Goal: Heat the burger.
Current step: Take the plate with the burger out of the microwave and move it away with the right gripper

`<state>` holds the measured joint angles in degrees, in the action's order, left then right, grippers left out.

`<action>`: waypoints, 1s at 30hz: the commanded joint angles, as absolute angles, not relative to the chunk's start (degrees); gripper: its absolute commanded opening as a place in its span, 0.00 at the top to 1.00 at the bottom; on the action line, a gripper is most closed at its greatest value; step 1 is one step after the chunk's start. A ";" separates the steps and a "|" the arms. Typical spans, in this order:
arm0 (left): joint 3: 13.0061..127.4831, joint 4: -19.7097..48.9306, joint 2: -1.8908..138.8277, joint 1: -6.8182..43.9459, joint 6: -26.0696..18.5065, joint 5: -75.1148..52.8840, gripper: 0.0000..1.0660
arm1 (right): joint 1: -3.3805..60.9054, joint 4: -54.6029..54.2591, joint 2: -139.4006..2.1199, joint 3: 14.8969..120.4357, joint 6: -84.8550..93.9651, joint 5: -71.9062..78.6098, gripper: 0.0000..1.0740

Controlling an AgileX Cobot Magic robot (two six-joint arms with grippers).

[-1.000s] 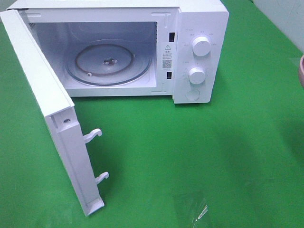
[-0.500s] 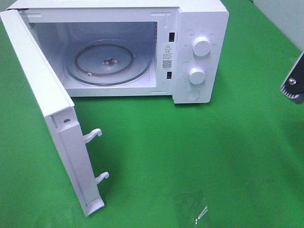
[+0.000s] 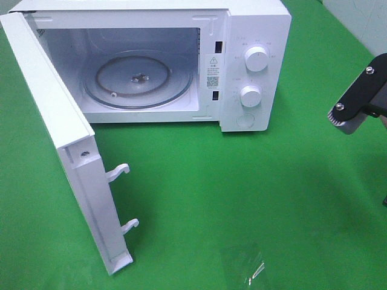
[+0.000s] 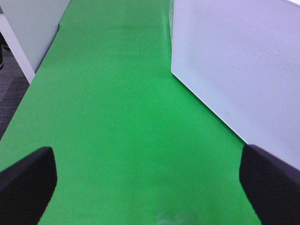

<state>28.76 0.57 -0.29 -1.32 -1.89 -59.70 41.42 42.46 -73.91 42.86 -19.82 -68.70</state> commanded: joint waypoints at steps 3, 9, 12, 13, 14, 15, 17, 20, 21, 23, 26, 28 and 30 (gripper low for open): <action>28.65 0.63 -1.32 -1.38 -2.01 -59.36 0.08 | 41.48 45.38 -76.66 45.49 -26.64 -71.56 1.00; 28.65 0.63 -1.32 -1.38 -2.01 -59.36 0.08 | 41.48 45.32 -79.58 46.75 -31.40 -71.56 0.99; 28.65 0.63 -1.32 -1.38 -2.01 -59.36 0.08 | 41.42 45.32 -81.93 46.75 -32.43 -71.56 0.99; 28.65 0.63 -1.32 -1.38 -2.01 -59.36 0.08 | 41.42 45.32 -81.93 46.75 -32.43 -71.56 0.99; 28.65 0.63 -1.32 -1.38 -2.01 -59.36 0.08 | 41.31 45.44 -82.79 46.75 -33.12 -71.28 0.99; 28.65 0.63 -1.32 -1.38 -2.01 -59.36 0.08 | 41.31 45.44 -82.79 46.75 -33.12 -71.28 0.99; 28.65 0.63 -1.32 -1.38 -2.01 -59.36 0.08 | 41.31 45.55 -83.59 46.75 -33.63 -70.82 0.99; 28.65 0.63 -1.32 -1.38 -2.01 -59.36 0.08 | 41.31 45.72 -83.94 46.75 -35.41 -70.07 0.99; 28.65 0.63 -1.32 -1.38 -2.01 -59.36 0.08 | 41.20 45.89 -84.34 46.75 -35.98 -70.07 0.99; 28.65 0.63 -1.32 -1.38 -2.01 -59.36 0.08 | 39.71 45.89 -84.68 46.75 -35.98 -69.96 0.99; 28.65 0.63 -1.32 -1.38 -2.01 -59.36 0.08 | 38.22 45.84 -85.66 46.75 -35.98 -69.56 0.99; 28.65 0.63 -1.32 -1.38 -2.01 -59.36 0.08 | 36.38 45.89 -86.40 46.75 -35.92 -68.81 0.99; 28.65 0.63 -1.32 -1.38 -2.01 -59.36 0.08 | 34.38 45.89 -87.38 46.75 -35.92 -67.21 0.99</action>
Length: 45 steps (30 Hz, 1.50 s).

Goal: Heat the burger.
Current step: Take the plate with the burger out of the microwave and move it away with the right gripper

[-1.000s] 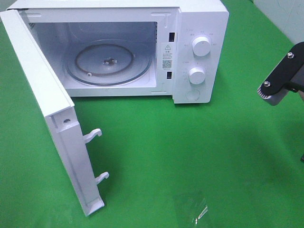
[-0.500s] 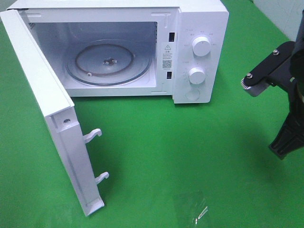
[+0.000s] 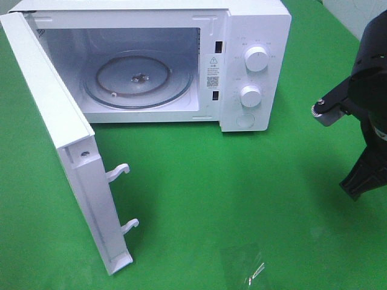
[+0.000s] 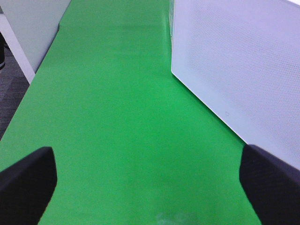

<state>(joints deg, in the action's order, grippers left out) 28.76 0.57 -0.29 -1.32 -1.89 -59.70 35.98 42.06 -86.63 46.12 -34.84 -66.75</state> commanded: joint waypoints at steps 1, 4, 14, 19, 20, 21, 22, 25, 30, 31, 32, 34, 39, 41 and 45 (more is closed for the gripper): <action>28.65 0.63 -1.32 -1.38 -2.01 -59.36 0.08 | 34.38 45.89 -87.38 46.75 -35.92 -67.21 0.99; 28.65 0.63 -1.32 -1.38 -2.01 -59.36 0.08 | 33.06 46.01 -88.18 46.75 -36.90 -65.78 0.98; 28.65 0.63 -1.32 -1.38 -2.01 -59.36 0.08 | 29.11 47.44 -89.50 46.75 -37.24 -64.23 0.98; 28.65 0.63 -1.32 -1.38 -2.01 -59.36 0.08 | 27.04 47.50 -89.50 46.58 -37.47 -63.37 0.98; 28.65 0.63 -1.32 -1.38 -2.01 -59.36 0.08 | 27.04 47.50 -89.50 46.58 -37.47 -63.37 0.98; 28.65 0.63 -1.32 -1.38 -2.01 -59.36 0.08 | 26.18 47.50 -89.61 46.24 -37.59 -61.99 0.98; 28.65 0.63 -1.32 -1.38 -2.01 -59.36 0.08 | 26.18 47.50 -89.61 46.24 -37.59 -61.99 0.98; 28.65 0.63 -1.32 -1.38 -2.01 -59.36 0.08 | 25.32 47.50 -91.33 46.01 -37.87 -61.36 0.98; 28.65 0.63 -1.32 -1.38 -2.01 -59.36 0.08 | 25.32 47.50 -95.05 46.01 -38.67 -60.33 0.97; 28.65 0.63 -1.32 -1.38 -2.01 -59.36 0.08 | 25.32 47.50 -95.05 46.01 -38.67 -60.33 0.97; 28.65 0.63 -1.32 -1.38 -2.01 -59.36 0.08 | 25.32 47.50 -96.20 46.01 -39.71 -59.53 0.96; 28.65 0.63 -1.32 -1.38 -2.01 -59.36 0.08 | 25.32 47.56 -97.17 46.01 -40.51 -59.19 0.96; 28.65 0.63 -1.32 -1.38 -2.01 -59.36 0.08 | 25.32 47.84 -99.29 46.01 -41.02 -58.21 0.95; 28.65 0.63 -1.32 -1.38 -2.01 -59.36 0.08 | 25.32 48.47 -99.47 46.01 -42.06 -58.10 0.95; 28.65 0.63 -1.32 -1.38 -2.01 -59.36 0.08 | 25.04 49.50 -99.47 46.01 -43.20 -57.58 0.95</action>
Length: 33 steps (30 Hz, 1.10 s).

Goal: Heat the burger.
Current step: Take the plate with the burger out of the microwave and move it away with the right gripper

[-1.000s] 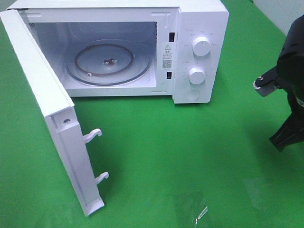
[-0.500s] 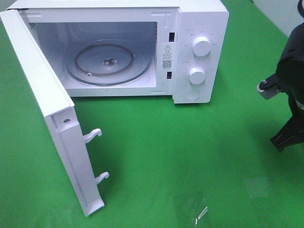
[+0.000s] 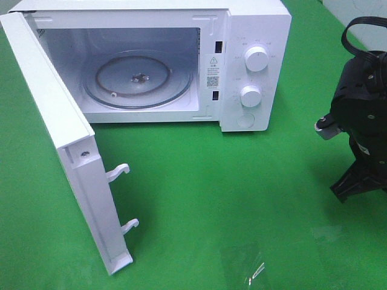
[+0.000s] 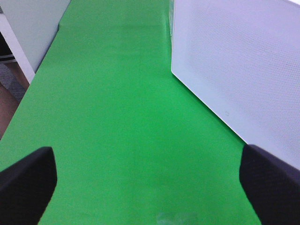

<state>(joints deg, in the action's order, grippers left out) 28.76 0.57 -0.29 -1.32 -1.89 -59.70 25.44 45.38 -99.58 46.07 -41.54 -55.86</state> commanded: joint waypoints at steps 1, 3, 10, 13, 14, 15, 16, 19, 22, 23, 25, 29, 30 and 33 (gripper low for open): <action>28.65 0.63 -1.32 -1.38 -2.01 -59.36 0.08 | 25.04 49.50 -99.47 46.01 -43.20 -57.58 0.95; 28.65 0.63 -1.32 -1.38 -2.01 -59.36 0.08 | 24.29 49.45 -99.52 46.01 -43.20 -56.72 0.95; 28.65 0.63 -1.32 -1.38 -2.01 -59.36 0.08 | 21.49 49.33 -99.64 45.95 -43.20 -55.98 0.95; 28.65 0.63 -1.32 -1.38 -2.01 -59.36 0.08 | 21.31 49.62 -99.64 44.58 -44.52 -54.60 0.95; 28.65 0.63 -1.32 -1.38 -2.01 -59.36 0.08 | 21.31 49.62 -99.64 44.58 -44.52 -54.60 0.95; 28.65 0.63 -1.32 -1.38 -2.01 -59.36 0.08 | 21.31 49.62 -99.64 43.43 -45.95 -53.86 0.95; 28.65 0.63 -1.32 -1.38 -2.01 -59.36 0.08 | 21.31 49.62 -99.64 42.86 -46.58 -53.51 0.95; 28.65 0.63 -1.32 -1.38 -2.01 -59.36 0.08 | 21.31 49.90 -99.64 42.00 -47.61 -52.60 0.95; 28.65 0.63 -1.32 -1.38 -2.01 -59.36 0.08 | 21.31 49.96 -99.92 41.37 -48.36 -51.97 0.95; 28.65 0.63 -1.32 -1.38 -2.01 -59.36 0.08 | 21.31 49.96 -99.92 41.37 -48.36 -51.97 0.95; 28.65 0.63 -1.32 -1.38 -2.01 -59.36 0.08 | 21.31 49.96 -100.84 41.37 -48.36 -51.68 0.95; 28.65 0.63 -1.32 -1.38 -2.01 -59.36 0.08 | 21.31 48.36 -105.08 41.37 -48.87 -50.19 0.94; 28.65 0.63 -1.32 -1.38 -2.01 -59.36 0.08 | 21.31 48.36 -105.08 41.37 -48.87 -50.19 0.94; 28.65 0.63 -1.32 -1.38 -2.01 -59.36 0.08 | 21.31 48.36 -105.65 41.37 -50.19 -48.82 0.93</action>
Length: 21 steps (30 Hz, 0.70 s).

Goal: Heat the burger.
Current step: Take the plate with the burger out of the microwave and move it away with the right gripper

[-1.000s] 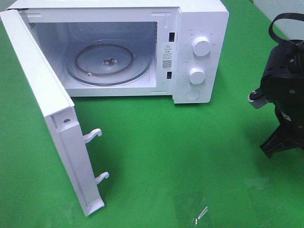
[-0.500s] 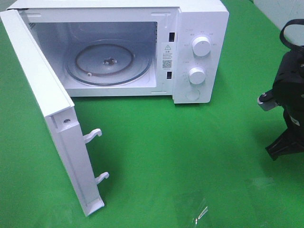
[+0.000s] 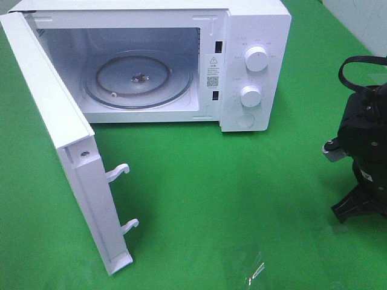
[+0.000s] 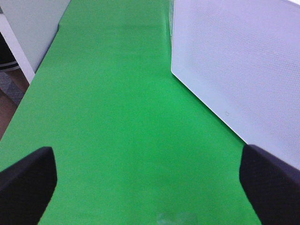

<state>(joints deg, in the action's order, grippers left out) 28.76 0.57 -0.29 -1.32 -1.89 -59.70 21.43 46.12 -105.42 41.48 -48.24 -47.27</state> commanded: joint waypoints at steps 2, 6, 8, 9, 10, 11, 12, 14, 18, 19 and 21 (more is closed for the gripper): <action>28.65 0.63 -1.32 -1.38 -2.01 -59.36 0.08 | 21.31 48.36 -105.65 41.37 -50.76 -47.96 0.93; 28.65 0.63 -1.32 -1.38 -2.01 -59.36 0.08 | 21.31 47.56 -105.65 41.37 -50.65 -47.44 0.92; 28.65 0.63 -1.32 -1.38 -2.01 -59.36 0.08 | 21.49 46.41 -105.65 41.37 -50.42 -47.27 0.91; 28.65 0.63 -1.32 -1.38 -2.01 -59.36 0.08 | 21.49 44.92 -105.65 41.42 -49.90 -46.70 0.90; 28.65 0.63 -1.32 -1.38 -2.01 -59.36 0.08 | 21.49 44.92 -105.65 41.42 -49.90 -46.70 0.90; 28.65 0.63 -1.32 -1.38 -2.01 -59.36 0.08 | 21.49 44.29 -105.65 41.42 -49.62 -46.29 0.90; 28.65 0.63 -1.32 -1.38 -2.01 -59.36 0.08 | 21.49 44.29 -105.65 41.42 -49.62 -46.29 0.90; 28.65 0.63 -1.32 -1.38 -2.01 -59.36 0.08 | 21.49 42.57 -105.65 41.42 -48.47 -45.03 0.89; 28.65 0.63 -1.32 -1.38 -2.01 -59.36 0.08 | 21.49 39.88 -105.48 41.48 -43.89 -43.37 0.76; 28.65 0.63 -1.32 -1.38 -2.01 -59.36 0.08 | 21.49 39.88 -105.48 41.48 -43.89 -43.37 0.76; 28.65 0.63 -1.32 -1.38 -2.01 -59.36 0.08 | 21.49 39.53 -104.85 41.48 -43.03 -43.37 0.68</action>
<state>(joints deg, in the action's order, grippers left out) 28.76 0.57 -0.29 -1.32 -1.89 -59.70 21.43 39.76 -105.31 41.48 -44.12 -43.14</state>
